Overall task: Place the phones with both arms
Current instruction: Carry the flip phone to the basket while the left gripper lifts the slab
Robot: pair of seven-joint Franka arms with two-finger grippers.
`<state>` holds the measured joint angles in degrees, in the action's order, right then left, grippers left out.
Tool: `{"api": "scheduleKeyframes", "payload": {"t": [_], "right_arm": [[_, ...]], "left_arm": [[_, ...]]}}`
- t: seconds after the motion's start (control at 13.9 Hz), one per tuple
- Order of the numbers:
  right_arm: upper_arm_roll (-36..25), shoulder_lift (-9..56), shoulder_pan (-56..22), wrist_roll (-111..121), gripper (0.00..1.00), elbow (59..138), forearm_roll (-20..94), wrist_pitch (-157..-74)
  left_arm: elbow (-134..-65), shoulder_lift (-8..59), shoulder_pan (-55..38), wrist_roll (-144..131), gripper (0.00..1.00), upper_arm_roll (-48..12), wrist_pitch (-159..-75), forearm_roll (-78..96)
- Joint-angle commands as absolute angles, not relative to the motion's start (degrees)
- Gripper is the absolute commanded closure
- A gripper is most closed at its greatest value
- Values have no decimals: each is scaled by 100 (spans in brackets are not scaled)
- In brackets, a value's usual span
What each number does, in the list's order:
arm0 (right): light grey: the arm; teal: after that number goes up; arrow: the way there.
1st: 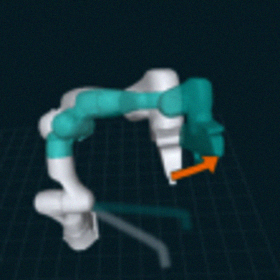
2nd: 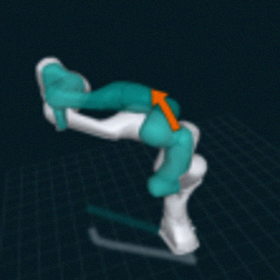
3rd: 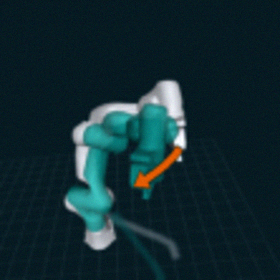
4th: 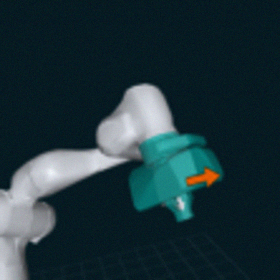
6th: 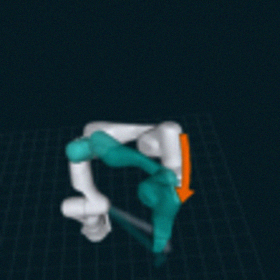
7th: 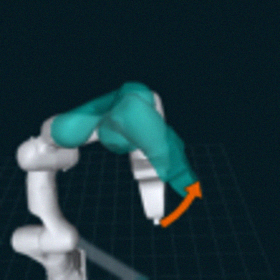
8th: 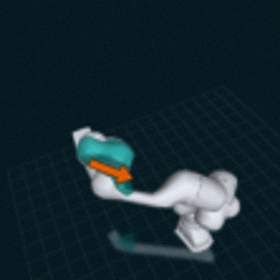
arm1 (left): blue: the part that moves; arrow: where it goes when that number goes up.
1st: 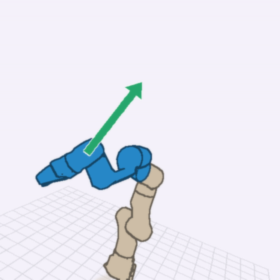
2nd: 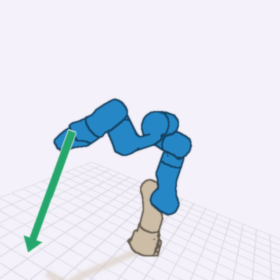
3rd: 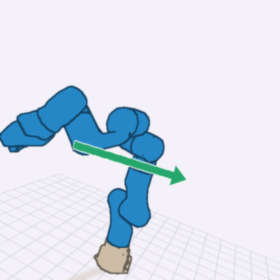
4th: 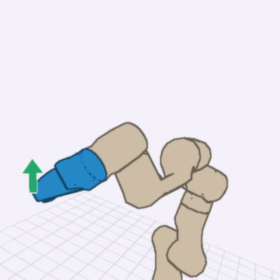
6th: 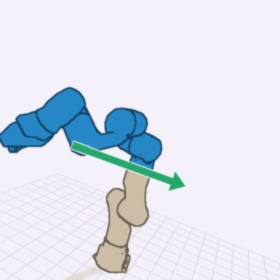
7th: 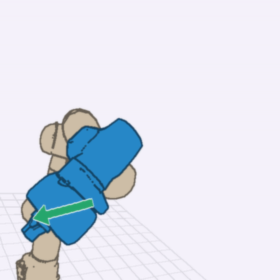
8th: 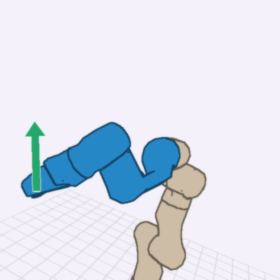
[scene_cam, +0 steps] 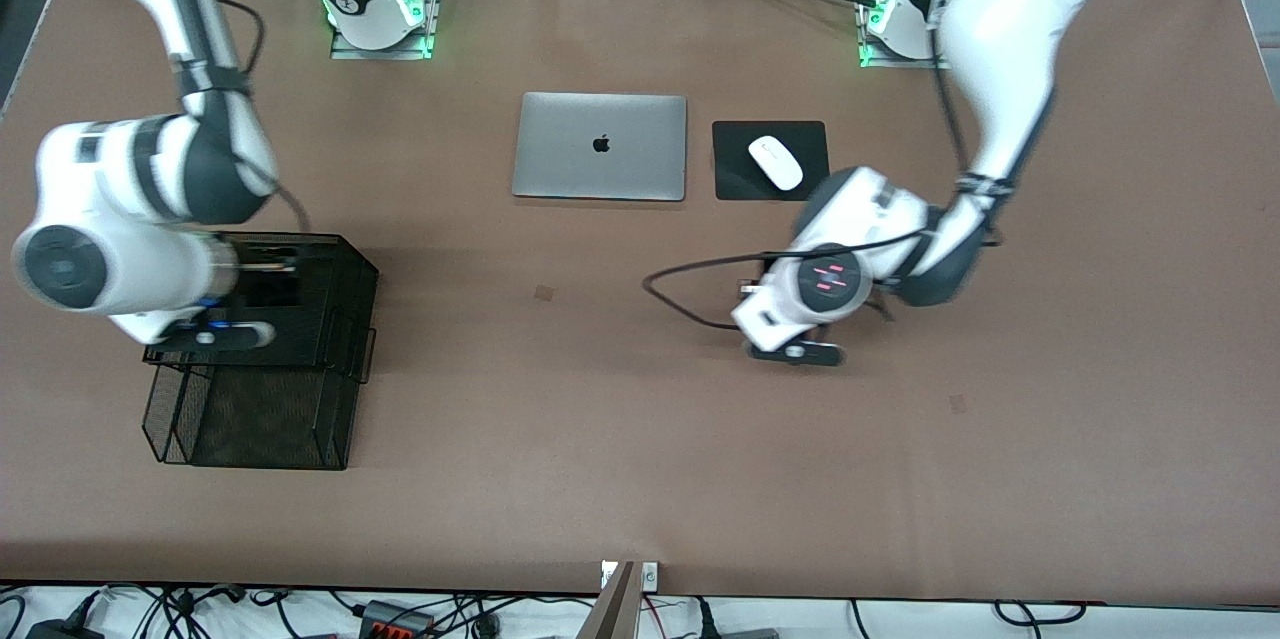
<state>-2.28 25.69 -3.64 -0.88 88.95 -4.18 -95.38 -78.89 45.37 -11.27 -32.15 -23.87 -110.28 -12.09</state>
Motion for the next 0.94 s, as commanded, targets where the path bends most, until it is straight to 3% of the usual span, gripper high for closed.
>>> {"api": "scheduleKeyframes", "payload": {"t": [0.0, 0.22, 0.58, 0.65, 0.72, 0.79, 0.86], "right_arm": [[-97, 2513, 139, 193, 73, 9157, -439, -9571], [-97, 2724, 456, 420, 72, 9176, -448, -9878], [-88, 3023, 650, 798, 65, 9185, -422, -10414], [-88, 3050, 685, 861, 53, 9185, -422, -10502], [-88, 3050, 686, 861, 24, 9167, -422, -10573], [-88, 3006, 686, 870, 0, 9141, -422, -10538], [-62, 2884, 659, 870, 0, 9123, -439, -10477]], "left_arm": [[-7453, 5017, -1476, -3585, 74, -2338, -11756, -880], [-7444, 5404, -1757, -3735, 74, -2338, -12567, -344], [-7453, 5546, -1925, -3727, 73, -2338, -12753, -325], [-7453, 5546, -1925, -3709, 64, -2338, -12753, -325], [-7462, 5537, -1925, -3657, 16, -2338, -12753, -351], [-7471, 5528, -1994, -3656, 0, -2329, -12753, -412], [-7471, 5467, -2056, -3691, 0, -2303, -12744, -439]]}}
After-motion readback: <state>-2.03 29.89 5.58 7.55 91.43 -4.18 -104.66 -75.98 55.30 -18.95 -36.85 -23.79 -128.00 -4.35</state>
